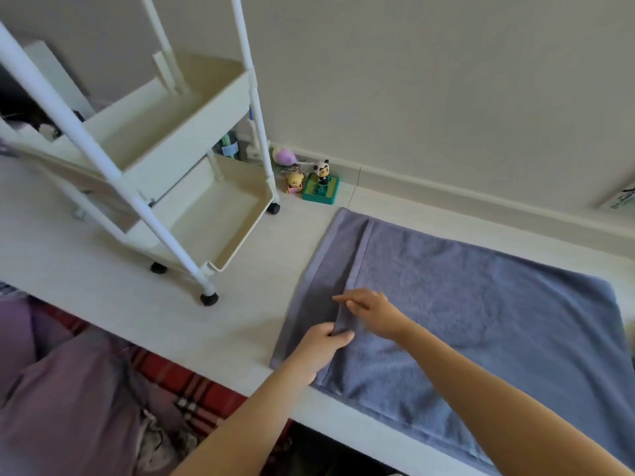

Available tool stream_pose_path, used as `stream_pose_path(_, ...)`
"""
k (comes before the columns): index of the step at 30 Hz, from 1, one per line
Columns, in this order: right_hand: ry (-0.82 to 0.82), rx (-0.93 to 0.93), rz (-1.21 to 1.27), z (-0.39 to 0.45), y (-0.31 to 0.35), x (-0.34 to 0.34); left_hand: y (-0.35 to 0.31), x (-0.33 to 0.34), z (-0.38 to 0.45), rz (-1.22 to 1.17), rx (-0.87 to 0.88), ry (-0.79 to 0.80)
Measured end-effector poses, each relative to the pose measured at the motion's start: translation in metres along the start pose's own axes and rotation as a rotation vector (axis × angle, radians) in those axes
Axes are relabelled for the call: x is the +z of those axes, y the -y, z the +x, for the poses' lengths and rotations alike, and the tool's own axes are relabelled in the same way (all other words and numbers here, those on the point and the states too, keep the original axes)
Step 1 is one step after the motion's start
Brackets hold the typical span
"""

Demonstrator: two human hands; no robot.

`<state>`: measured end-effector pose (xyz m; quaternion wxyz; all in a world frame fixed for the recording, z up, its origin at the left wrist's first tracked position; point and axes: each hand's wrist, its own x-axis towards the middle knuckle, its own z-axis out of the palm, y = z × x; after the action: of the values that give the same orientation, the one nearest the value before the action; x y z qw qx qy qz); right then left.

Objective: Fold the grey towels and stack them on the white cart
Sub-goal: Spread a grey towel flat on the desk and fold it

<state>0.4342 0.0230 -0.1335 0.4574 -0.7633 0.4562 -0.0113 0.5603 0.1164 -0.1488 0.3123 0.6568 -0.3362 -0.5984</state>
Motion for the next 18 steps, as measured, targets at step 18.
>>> stream_pose_path(18, 0.583, -0.257, -0.909, 0.059, 0.052, -0.118, -0.042, 0.008, -0.040, -0.162, 0.024, 0.031)
